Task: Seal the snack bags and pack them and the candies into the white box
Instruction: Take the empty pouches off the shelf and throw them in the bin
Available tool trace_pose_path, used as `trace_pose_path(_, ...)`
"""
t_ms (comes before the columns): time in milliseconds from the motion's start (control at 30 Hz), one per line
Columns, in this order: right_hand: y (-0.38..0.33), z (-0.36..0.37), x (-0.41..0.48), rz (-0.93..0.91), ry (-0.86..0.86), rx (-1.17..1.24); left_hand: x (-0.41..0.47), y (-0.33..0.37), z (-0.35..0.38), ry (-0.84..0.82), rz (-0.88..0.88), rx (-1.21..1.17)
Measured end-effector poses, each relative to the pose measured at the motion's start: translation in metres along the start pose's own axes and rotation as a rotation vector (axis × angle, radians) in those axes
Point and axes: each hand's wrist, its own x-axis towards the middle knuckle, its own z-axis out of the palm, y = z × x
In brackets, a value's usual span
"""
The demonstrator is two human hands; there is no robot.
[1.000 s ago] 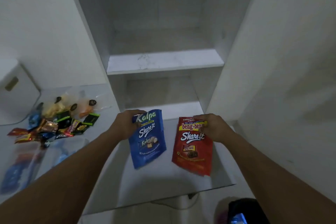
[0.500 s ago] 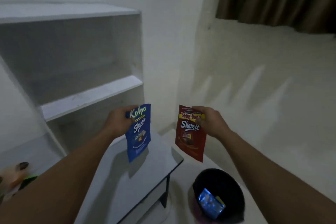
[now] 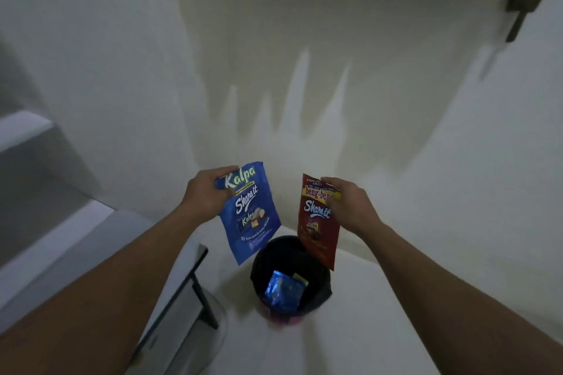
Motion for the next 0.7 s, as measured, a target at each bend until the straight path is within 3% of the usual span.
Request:
trace_pose_path(333,0.151,0.095,0.089,0.131,-0.053,0.064,0.096,-0.104,0.151,-0.068,-0.073,0.101)
trace_pose_path(700,0.278,0.237,0.148,0.163,-0.223,0.001,0.152,-0.252,0.266,-0.038,-0.237,0.166)
